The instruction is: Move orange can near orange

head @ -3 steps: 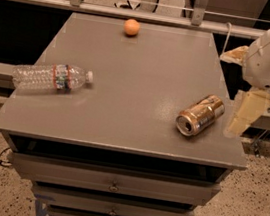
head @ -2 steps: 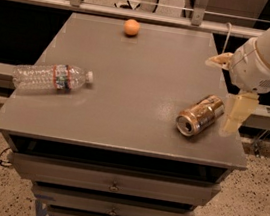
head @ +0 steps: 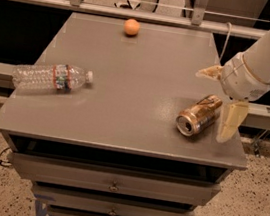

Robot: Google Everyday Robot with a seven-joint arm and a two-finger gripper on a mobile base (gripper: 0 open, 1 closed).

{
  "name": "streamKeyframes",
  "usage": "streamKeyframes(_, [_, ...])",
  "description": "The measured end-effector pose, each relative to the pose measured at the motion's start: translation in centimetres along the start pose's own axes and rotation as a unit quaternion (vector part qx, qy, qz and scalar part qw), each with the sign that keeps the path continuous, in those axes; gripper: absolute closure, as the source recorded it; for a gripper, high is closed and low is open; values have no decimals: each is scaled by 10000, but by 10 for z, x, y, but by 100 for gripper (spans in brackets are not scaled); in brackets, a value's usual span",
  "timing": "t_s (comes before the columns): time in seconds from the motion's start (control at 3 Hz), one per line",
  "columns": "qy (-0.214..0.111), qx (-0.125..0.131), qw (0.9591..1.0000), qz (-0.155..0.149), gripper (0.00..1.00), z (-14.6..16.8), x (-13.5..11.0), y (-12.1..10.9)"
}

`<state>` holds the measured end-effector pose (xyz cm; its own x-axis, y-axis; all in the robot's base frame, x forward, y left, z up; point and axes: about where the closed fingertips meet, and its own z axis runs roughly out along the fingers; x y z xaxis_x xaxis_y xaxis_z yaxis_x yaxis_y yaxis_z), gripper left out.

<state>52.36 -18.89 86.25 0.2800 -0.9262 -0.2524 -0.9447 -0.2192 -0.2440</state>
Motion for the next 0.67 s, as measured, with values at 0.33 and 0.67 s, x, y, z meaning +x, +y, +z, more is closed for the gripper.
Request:
streamKeyframes(0.33, [-46, 16, 10000, 53, 18, 7, 2, -3])
streamKeyframes(0.67, [-33, 33, 9999, 163, 41, 10, 5, -7])
